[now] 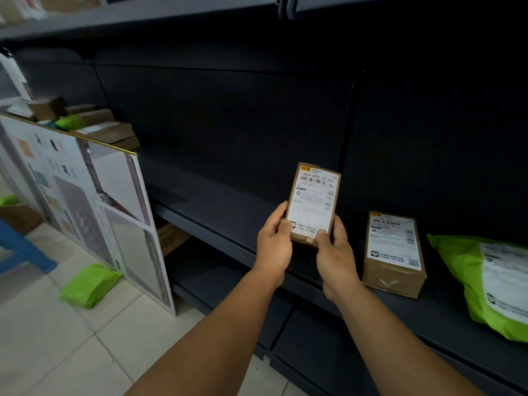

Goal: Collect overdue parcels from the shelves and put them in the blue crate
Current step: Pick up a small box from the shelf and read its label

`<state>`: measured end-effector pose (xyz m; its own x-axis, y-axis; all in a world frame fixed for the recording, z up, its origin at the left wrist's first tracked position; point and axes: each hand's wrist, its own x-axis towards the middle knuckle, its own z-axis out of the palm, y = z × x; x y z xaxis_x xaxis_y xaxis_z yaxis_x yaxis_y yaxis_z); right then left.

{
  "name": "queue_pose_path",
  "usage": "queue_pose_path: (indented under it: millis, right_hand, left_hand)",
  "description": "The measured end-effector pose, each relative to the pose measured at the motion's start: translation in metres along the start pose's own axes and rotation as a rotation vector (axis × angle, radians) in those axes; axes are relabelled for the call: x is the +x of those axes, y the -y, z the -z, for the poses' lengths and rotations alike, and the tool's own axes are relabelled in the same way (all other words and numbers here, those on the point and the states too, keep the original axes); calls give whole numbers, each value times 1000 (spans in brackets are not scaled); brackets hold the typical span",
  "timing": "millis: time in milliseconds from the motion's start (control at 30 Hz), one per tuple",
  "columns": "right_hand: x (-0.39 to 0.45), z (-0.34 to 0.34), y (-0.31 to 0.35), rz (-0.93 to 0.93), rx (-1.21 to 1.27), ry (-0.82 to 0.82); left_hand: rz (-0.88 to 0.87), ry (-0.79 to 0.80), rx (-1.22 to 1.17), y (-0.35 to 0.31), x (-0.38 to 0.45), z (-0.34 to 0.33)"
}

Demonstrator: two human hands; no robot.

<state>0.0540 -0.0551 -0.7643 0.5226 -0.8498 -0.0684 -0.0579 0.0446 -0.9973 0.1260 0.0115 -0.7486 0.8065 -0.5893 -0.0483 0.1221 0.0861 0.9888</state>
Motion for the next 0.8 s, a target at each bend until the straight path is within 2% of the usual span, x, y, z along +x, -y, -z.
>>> queue_pose_path:
  millis: [800]
  right_hand:
    - [0, -8, 4, 8, -34, 7]
  left_hand:
    - [-1, -1, 30, -2, 3, 13]
